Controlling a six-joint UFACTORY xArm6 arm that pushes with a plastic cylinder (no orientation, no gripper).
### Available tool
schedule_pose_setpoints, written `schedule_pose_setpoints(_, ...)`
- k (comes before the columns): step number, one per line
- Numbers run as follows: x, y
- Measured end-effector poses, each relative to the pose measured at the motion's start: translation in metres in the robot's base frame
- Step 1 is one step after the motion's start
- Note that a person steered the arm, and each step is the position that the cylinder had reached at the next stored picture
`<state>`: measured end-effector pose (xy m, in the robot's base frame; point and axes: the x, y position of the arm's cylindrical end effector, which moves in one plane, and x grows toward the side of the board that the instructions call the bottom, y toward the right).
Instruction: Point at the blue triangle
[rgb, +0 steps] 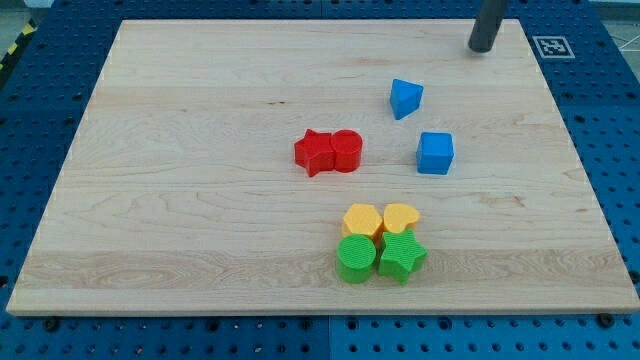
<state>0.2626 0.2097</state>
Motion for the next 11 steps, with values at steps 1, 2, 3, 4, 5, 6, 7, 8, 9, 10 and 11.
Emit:
schedule_pose_setpoints(1,0.019,-0.041)
schedule_pose_setpoints(2,0.026,-0.091)
schedule_pose_setpoints(3,0.028,-0.121)
schedule_pose_setpoints(4,0.034,-0.136)
schedule_pose_setpoints(5,0.046,-0.151)
schedule_pose_setpoints(6,0.060,-0.171)
schedule_pose_setpoints(7,0.084,-0.180)
schedule_pose_setpoints(8,0.113,-0.180)
schedule_pose_setpoints(9,0.128,-0.180)
schedule_pose_setpoints(10,0.126,-0.169)
schedule_pose_setpoints(11,0.121,-0.157)
